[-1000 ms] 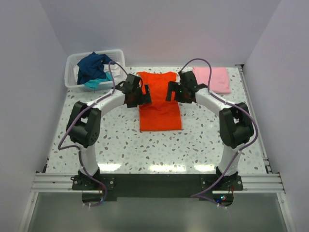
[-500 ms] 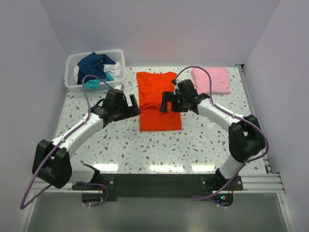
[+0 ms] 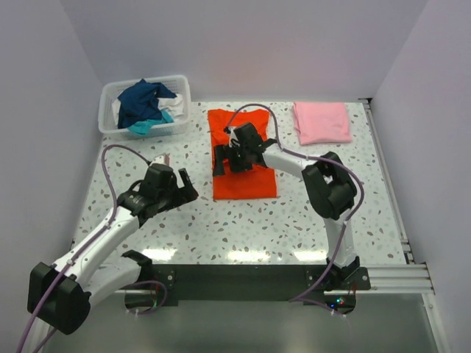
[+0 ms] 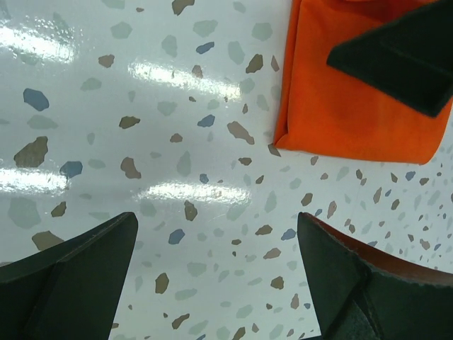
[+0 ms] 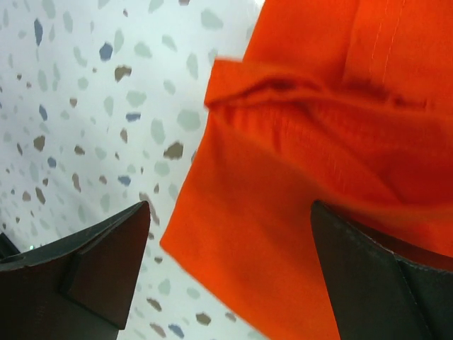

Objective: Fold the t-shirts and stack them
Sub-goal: Fold the tshirt

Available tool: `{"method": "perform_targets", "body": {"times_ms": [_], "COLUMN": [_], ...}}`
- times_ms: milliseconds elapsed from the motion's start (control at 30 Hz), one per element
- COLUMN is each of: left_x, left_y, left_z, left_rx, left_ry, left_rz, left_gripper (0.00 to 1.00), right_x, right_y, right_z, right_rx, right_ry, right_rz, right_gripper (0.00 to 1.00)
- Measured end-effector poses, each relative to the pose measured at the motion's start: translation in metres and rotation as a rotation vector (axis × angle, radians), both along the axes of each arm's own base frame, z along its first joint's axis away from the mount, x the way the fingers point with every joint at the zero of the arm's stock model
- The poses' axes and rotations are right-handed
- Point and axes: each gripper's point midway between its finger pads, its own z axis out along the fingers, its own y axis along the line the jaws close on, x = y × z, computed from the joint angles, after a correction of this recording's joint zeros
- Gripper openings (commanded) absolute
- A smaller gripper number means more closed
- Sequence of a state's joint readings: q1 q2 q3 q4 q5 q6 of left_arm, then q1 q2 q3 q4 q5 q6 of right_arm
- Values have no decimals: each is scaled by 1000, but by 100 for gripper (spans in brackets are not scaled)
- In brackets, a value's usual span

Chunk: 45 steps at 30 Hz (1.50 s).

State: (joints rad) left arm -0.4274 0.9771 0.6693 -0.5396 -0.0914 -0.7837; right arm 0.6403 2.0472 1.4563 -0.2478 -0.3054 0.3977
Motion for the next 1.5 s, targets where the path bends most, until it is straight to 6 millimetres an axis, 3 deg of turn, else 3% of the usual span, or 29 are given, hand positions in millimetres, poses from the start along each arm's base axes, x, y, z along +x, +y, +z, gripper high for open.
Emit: {"method": "perform_targets", "body": {"times_ms": [233, 433, 667, 800, 967, 1033, 1133, 1367, 1500], "left_x": [-6, -6, -2, 4, 15, 22, 31, 40, 36], "left_y": [2, 1, -7, -15, -32, -41, -50, -77, -83], "left_z": [-8, -16, -27, -36, -48, -50, -53, -71, -82], "left_rx": [2, 11, 7, -2, -38, -54, -73, -110, -110], "left_ry": [23, 54, 84, 100, 136, 141, 143, 180, 212], "left_rz": [7, 2, -27, -57, -107, -131, -155, -232, -255], "left_gripper": [100, 100, 100, 100, 100, 97, 86, 61, 49], "right_x": [63, 101, 132, 143, 128, 115, 87, 30, 14], "right_y": [39, 47, 5, -49, -136, -160, -181, -221, -229], "right_z": [13, 23, 25, 41, 64, 69, 58, 2, -1], "right_rx": [39, 66, 62, 67, 13, -14, -36, -111, -110], "right_ry": [-101, -150, -126, -112, -139, -148, -122, 23, 40], "right_rz": [-12, -62, -186, -317, -490, -540, -577, -653, -674], "right_gripper": [99, 99, 99, 99, 99, 99, 99, 99, 99]}}
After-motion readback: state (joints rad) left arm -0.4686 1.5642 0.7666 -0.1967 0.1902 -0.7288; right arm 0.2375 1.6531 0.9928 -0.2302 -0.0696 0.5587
